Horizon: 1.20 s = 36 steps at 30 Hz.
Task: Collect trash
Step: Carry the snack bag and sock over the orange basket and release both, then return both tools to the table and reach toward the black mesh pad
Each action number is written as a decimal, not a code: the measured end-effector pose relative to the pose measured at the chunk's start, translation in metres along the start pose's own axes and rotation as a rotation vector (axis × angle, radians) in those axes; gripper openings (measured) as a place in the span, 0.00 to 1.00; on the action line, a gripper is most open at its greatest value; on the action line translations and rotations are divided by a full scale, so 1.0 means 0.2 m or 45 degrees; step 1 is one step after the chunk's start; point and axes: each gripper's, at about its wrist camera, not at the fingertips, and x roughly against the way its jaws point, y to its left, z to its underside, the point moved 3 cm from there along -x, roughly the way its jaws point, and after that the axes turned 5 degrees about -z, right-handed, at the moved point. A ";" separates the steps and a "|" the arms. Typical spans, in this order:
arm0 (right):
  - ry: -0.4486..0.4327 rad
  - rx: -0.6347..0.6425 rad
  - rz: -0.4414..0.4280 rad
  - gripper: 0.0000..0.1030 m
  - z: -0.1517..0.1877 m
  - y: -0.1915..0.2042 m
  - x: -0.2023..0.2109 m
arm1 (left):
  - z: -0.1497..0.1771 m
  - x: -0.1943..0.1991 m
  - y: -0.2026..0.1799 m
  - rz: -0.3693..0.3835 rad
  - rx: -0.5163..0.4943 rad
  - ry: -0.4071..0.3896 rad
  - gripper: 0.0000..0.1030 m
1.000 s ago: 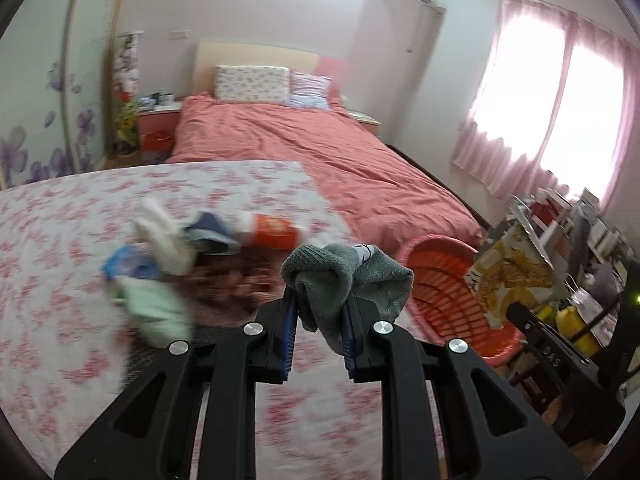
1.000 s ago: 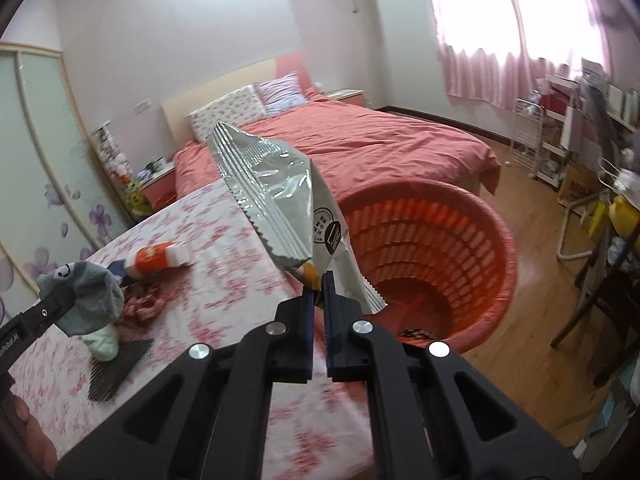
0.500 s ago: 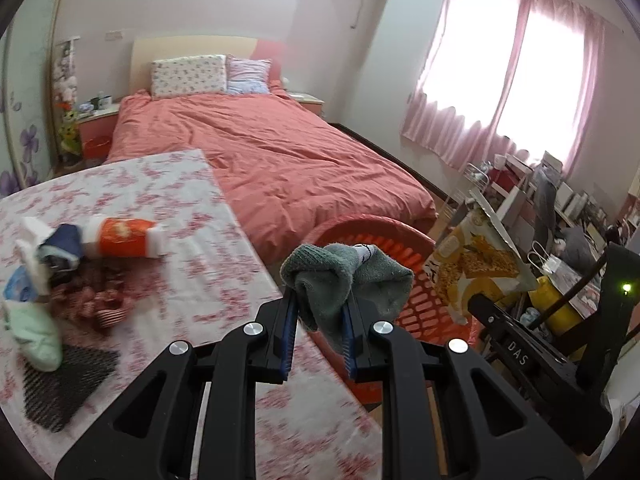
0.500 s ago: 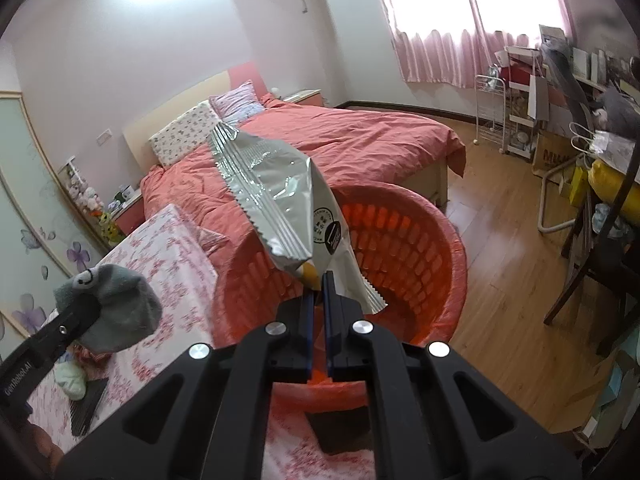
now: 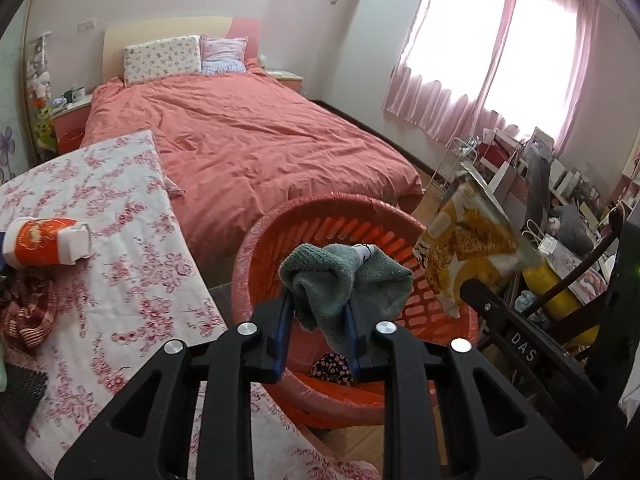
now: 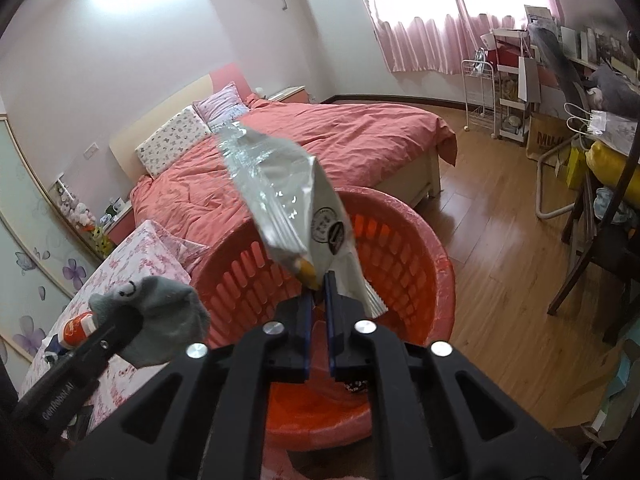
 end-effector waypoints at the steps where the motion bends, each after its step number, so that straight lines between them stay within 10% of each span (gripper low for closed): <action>1: 0.005 -0.001 -0.001 0.14 0.00 0.00 -0.01 | 0.01 -0.02 0.00 -0.005 0.000 0.012 0.38; 9: 0.020 0.018 0.027 0.39 0.03 -0.03 -0.04 | 0.06 -0.05 0.04 -0.032 0.011 0.061 0.59; 24: 0.019 0.121 0.050 0.45 0.12 0.09 0.08 | 0.14 0.17 0.26 -0.168 0.006 0.030 0.64; 36: 0.103 0.327 -0.113 0.45 0.34 0.58 0.16 | 0.28 0.47 0.76 -0.408 0.114 -0.024 0.64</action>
